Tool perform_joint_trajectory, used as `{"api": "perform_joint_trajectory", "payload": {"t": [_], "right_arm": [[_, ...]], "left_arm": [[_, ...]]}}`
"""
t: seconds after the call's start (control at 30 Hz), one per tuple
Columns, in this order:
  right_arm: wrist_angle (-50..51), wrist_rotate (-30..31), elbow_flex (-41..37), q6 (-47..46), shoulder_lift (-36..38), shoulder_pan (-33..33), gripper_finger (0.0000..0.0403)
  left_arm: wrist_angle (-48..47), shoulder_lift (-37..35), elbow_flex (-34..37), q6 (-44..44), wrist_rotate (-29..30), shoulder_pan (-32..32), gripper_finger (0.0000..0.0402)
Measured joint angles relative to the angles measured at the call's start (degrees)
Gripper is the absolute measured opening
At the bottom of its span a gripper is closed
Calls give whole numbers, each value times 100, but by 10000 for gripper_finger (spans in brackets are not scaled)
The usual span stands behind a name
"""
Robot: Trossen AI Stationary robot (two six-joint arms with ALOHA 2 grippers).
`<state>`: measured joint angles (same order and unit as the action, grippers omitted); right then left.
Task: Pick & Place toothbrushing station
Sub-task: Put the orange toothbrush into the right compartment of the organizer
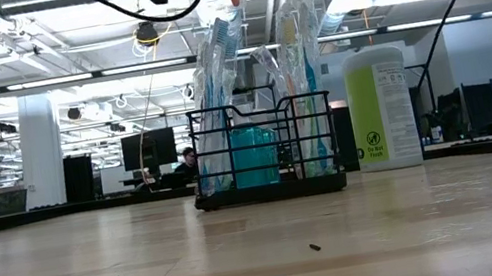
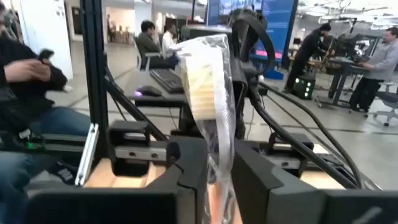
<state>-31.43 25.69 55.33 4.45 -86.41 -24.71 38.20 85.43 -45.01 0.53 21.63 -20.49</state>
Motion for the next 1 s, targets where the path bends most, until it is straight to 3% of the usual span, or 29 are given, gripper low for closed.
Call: {"api": "perform_joint_trajectory", "payload": {"t": [0.13, 0.4, 0.57, 0.73, 0.83, 1.0], "right_arm": [[166, 14, 55, 125, -7, -6, 15], [247, 72, 55, 275, 31, -106, 7], [428, 599, 52, 365, 31, -307, 4], [439, 1223, 12, 514, 31, -586, 3], [85, 1476, -271, 515, 31, -661, 2], [-1221, 1690, -1115, 524, 259, -675, 1]], "left_arm": [[2, 0, 1, -2, -9, -4, 14], [-6, 2, 2, -39, -32, -11, 47], [-15, -188, 218, -25, 19, -36, 71], [16, -840, 691, 118, 74, -173, 73], [0, -1312, 1025, 149, 255, -363, 68], [9, -1973, 1487, 144, 1088, -826, 56]]}}
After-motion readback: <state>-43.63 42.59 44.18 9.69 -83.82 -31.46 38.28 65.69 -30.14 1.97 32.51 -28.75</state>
